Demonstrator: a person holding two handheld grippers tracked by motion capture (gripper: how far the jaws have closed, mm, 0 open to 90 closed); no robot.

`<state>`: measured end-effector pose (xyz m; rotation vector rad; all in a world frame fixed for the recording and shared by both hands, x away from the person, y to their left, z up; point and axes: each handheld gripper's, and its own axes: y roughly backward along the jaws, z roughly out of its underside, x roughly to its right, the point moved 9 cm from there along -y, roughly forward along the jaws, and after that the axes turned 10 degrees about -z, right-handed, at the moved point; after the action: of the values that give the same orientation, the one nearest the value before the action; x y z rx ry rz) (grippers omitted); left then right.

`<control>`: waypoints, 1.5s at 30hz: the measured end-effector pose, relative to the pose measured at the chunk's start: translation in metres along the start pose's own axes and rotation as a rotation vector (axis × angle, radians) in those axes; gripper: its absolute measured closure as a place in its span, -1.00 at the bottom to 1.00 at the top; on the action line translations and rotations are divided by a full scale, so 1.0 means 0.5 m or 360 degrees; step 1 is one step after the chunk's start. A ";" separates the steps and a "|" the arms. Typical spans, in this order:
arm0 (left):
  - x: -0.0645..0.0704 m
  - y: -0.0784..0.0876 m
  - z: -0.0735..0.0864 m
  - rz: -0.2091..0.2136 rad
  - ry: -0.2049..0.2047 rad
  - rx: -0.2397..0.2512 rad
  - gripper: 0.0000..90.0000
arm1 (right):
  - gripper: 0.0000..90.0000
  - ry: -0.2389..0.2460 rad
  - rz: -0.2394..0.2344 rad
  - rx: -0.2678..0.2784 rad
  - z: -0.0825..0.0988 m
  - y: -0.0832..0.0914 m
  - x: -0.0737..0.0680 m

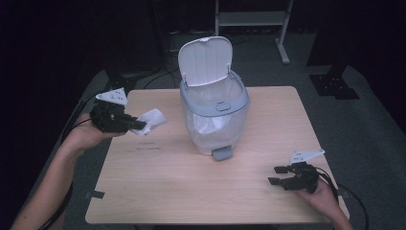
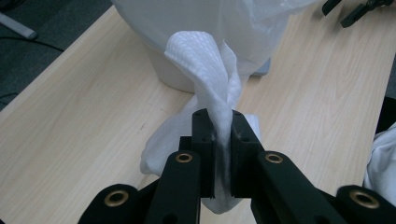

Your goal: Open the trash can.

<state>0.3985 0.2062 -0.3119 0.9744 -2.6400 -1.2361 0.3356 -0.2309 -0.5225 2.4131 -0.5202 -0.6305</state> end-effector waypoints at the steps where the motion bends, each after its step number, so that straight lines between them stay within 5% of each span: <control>1: -0.001 0.003 -0.004 0.0001 -0.0005 0.0000 0.85 | -0.08 0.0001 -0.0001 0.0001 0.000 0.000 0.000; 28: -0.026 0.056 -0.133 0.0008 -0.0026 0.0104 0.85 | -0.09 -0.0001 0.0009 0.0009 -0.002 0.001 -0.002; 45: -0.026 0.070 -0.232 0.0021 -0.0125 0.0150 0.85 | -0.09 -0.0006 0.0010 0.0014 0.000 0.000 0.005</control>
<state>0.4270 0.1528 -0.2060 0.9382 -2.7830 -1.1807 0.3377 -0.2322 -0.5229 2.4183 -0.5327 -0.6315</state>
